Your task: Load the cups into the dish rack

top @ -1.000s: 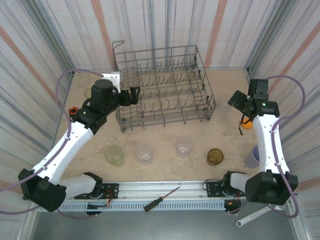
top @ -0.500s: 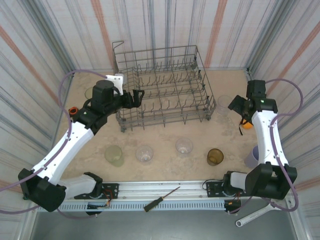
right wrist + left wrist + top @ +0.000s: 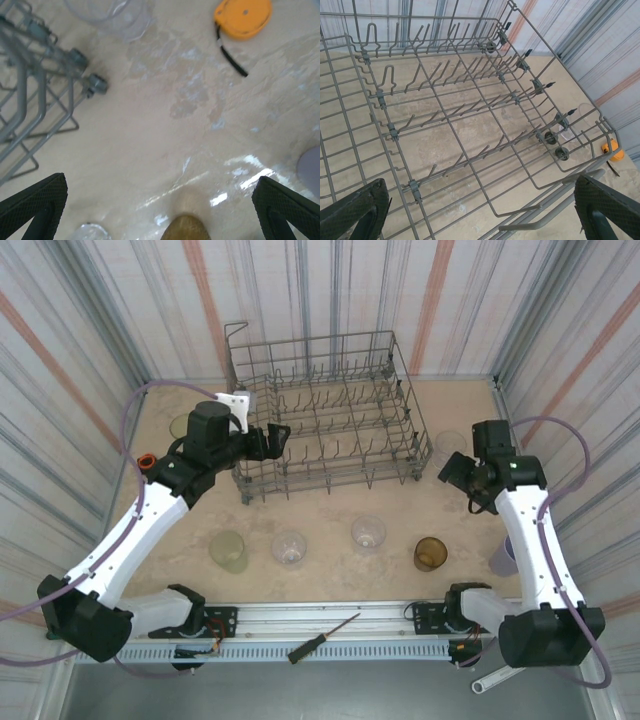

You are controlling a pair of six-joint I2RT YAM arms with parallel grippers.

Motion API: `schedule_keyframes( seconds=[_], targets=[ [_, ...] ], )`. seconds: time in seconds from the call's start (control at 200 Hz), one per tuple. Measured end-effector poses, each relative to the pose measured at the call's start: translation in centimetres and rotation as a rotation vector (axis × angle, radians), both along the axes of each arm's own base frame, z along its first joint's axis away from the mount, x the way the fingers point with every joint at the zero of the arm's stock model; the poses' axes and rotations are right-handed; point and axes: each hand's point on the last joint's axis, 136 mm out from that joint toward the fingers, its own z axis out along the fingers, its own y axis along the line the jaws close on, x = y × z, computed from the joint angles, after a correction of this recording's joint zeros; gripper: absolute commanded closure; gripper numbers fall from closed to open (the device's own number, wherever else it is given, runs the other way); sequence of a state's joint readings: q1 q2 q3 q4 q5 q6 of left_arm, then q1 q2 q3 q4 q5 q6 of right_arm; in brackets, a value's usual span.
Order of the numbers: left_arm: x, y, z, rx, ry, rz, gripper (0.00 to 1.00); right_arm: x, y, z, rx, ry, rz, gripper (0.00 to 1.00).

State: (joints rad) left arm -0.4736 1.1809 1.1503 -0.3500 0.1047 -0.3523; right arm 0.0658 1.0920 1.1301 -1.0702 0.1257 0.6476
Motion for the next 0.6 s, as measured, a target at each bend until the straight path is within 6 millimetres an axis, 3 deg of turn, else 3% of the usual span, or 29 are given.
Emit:
schedule_keyframes(
  seconds=[0.316,0.601],
  targets=[
    [0.0,0.5,-0.8,0.031,0.032,0.024,0.01,-3.2,6.2,-2.7,-0.009,0.103,0.187,0.03],
    [0.2,0.7,-0.3,0.058,0.038,0.026,0.01,-6.6,7.0,-7.0,-0.01,0.194,0.206,0.1]
  ],
)
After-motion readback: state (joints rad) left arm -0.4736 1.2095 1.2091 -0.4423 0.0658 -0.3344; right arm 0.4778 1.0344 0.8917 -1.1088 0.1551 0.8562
